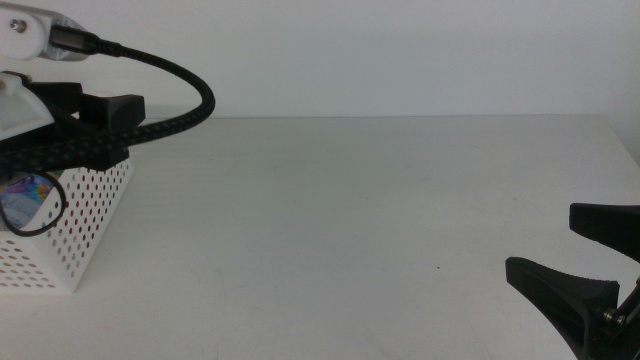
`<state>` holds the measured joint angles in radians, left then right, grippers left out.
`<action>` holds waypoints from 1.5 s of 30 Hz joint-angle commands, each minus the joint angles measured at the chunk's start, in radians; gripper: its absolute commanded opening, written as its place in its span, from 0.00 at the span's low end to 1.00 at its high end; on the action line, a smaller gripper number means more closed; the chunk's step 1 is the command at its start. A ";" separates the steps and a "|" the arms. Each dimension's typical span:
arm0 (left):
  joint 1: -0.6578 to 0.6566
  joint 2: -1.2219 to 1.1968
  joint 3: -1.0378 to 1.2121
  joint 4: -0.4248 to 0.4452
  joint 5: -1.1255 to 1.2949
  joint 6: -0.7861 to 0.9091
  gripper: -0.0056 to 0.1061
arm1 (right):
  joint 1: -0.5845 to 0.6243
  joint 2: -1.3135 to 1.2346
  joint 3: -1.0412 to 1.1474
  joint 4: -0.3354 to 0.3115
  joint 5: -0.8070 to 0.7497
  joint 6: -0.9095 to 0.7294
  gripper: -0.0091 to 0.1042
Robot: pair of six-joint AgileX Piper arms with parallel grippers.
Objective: Use arms to grab the bottles and put them into the dustbin to the left of the table.
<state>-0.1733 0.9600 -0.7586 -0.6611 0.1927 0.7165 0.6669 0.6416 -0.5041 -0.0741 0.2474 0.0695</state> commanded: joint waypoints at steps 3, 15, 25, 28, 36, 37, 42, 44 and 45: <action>-0.004 -0.057 -0.030 -0.020 -0.064 -0.006 0.61 | -0.034 -0.001 -0.023 -0.006 -0.071 -0.014 0.72; -0.003 -0.369 0.239 -0.014 -0.121 -0.006 0.61 | -0.329 -0.045 0.003 0.054 -0.147 -0.014 0.72; -0.003 -0.684 0.499 0.087 -0.125 -0.006 0.61 | -0.406 -0.359 0.238 0.054 -0.146 -0.014 0.72; -0.003 -0.760 0.568 0.087 -0.146 -0.006 0.61 | -0.416 -0.434 0.293 0.054 -0.146 -0.014 0.72; -0.003 -0.922 0.746 0.087 -0.154 -0.006 0.61 | -0.458 -0.591 0.396 0.054 -0.145 -0.014 0.72; -0.002 -0.930 0.761 0.087 -0.154 -0.006 0.61 | -0.466 -0.605 0.407 0.055 -0.145 -0.014 0.72; 0.020 -0.944 0.795 0.075 -0.150 -0.006 0.61 | -0.513 -0.663 0.465 0.058 -0.145 -0.014 0.72; 0.054 -0.944 0.794 0.068 -0.161 -0.006 0.61 | -0.534 -0.679 0.491 0.074 -0.147 -0.014 0.72; 0.076 -0.946 0.794 0.068 -0.162 -0.006 0.61 | -0.541 -0.679 0.499 0.074 -0.147 -0.014 0.72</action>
<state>-0.1197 0.0045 0.0296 -0.5718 0.1076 0.7172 0.1444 -0.0099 0.0093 0.0000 0.1786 0.0695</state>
